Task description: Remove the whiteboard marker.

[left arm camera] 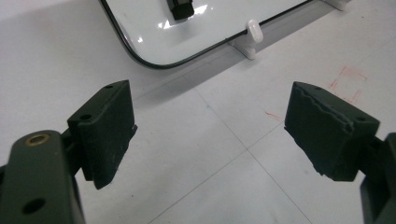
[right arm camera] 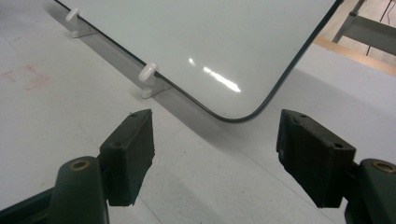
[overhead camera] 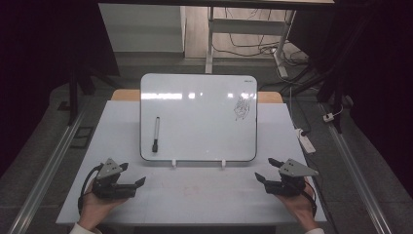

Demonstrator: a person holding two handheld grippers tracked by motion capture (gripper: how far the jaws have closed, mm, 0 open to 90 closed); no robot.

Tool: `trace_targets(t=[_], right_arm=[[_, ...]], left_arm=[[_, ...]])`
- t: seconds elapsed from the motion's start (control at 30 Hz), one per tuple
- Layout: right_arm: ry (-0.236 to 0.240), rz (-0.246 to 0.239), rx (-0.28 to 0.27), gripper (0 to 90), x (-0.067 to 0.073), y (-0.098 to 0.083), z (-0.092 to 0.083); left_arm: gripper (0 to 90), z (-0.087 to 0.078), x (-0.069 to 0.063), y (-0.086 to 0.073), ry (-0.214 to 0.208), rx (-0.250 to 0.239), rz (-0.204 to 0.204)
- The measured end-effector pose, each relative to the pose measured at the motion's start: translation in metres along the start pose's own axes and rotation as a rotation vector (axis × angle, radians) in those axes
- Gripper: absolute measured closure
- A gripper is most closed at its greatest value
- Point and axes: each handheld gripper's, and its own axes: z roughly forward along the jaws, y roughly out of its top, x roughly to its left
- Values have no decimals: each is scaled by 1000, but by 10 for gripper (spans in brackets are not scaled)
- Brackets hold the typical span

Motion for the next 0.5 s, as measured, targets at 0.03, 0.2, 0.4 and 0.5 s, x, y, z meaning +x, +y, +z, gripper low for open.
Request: trace_targets(t=[0.03,0.2,0.4,0.5], right_arm=[[0,-2,2,275,0,0,0],[-3,1,1,281,-1,0,-1],[-4,-6,11,284,0,0,1],[-13,-8,21,283,1,1,2]], left_arm=[[167,-1,0,0,2,-1,-1],[171,-1,0,0,10,3,-1],[180,-2,-1,1,18,7,3],[183,-3,-2,4,28,1,5]])
